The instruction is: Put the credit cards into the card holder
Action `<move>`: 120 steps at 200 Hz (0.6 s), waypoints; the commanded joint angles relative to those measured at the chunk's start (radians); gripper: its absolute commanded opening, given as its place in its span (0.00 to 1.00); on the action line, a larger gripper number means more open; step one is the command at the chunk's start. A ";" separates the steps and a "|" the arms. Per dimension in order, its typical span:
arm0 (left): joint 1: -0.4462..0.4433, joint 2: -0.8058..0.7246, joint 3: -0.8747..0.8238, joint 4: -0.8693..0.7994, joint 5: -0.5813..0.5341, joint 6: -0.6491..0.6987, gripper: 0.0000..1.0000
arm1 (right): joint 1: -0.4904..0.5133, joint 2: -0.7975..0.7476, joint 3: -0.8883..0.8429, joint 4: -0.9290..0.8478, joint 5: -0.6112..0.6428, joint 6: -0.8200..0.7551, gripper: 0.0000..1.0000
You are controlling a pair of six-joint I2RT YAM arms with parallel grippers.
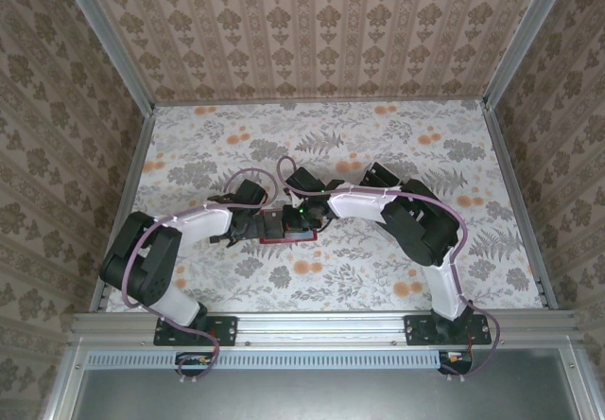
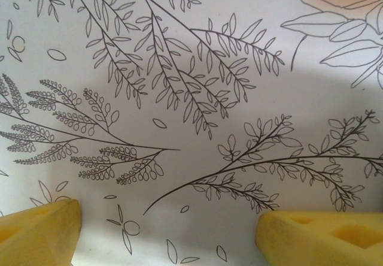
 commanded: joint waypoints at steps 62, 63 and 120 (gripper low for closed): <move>-0.040 0.019 -0.028 0.120 0.171 -0.013 1.00 | -0.013 -0.008 -0.059 0.125 -0.108 0.056 0.12; -0.040 0.018 -0.029 0.120 0.171 -0.013 1.00 | -0.012 -0.010 -0.060 0.126 -0.107 0.055 0.12; -0.005 -0.062 -0.004 0.051 0.136 0.028 1.00 | -0.035 -0.138 -0.035 0.048 -0.091 -0.007 0.33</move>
